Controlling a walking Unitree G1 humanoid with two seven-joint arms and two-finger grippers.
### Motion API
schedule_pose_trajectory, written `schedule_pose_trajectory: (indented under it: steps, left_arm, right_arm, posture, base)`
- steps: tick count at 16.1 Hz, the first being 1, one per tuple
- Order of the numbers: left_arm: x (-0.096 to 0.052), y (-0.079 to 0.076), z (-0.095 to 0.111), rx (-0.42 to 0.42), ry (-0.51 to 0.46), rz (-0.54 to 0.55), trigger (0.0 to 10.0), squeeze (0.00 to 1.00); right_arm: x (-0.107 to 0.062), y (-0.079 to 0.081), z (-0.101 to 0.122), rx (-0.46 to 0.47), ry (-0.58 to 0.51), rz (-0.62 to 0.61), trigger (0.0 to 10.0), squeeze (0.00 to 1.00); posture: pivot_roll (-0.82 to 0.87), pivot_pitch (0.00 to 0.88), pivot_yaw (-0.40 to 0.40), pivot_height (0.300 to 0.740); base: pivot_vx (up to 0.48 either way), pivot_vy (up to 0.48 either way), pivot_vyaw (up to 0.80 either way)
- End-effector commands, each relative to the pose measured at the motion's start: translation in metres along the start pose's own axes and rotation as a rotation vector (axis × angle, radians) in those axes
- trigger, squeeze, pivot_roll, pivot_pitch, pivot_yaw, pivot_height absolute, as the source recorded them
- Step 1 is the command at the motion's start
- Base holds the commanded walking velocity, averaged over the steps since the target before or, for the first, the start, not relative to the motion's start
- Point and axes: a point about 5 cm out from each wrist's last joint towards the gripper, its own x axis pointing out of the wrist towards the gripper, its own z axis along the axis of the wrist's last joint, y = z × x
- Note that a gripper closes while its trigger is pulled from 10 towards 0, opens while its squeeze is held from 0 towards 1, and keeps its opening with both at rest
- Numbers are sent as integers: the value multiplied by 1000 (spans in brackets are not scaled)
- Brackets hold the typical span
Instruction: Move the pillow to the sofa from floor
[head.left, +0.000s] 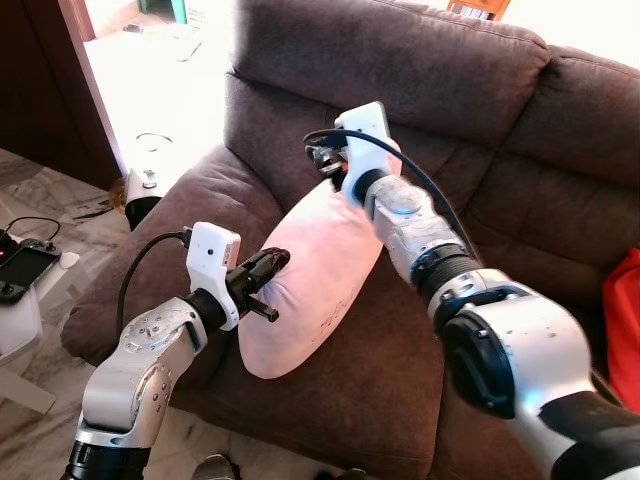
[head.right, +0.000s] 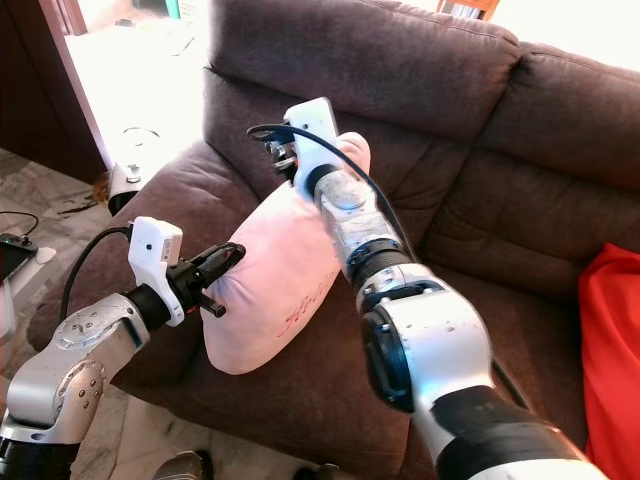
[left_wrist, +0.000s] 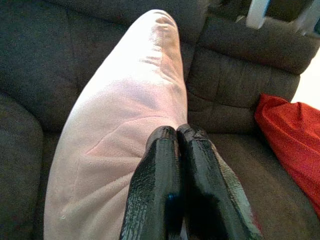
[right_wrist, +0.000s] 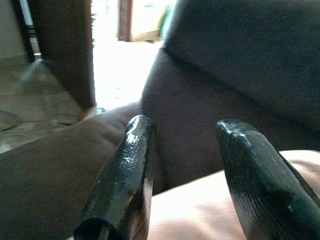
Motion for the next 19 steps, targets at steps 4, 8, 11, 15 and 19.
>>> schedule_pose_trajectory:
  steps: [4,8,11,15,19]
  left_arm:
    - [-15,18,-8,18,24,96,10000,0]
    - [-9,32,-20,9,59,133,10000,0]
    - [-34,74,-35,2,68,458,10000,0]
    - [-46,88,-59,-44,57,607,10000,0]
    - [-56,115,-95,-27,260,752,10000,0]
  right_arm:
    - [-63,-122,-60,43,64,-581,10000,0]
    - [-154,-111,-194,64,316,-625,10000,0]
    - [-214,-80,-252,118,472,-637,10000,0]
    - [-255,-37,-292,221,667,-611,10000,0]
    - [-270,-8,-307,272,747,-556,10000,0]
  posture:
    - [139,90,-175,740]
    - [109,56,-112,740]
    - [102,36,-82,740]
    - [99,57,-70,740]
    - [97,70,-57,740]
  base:
    - [0,0,0]
    - [0,0,0]
    - [0,0,0]
    - [0,0,0]
    - [0,0,0]
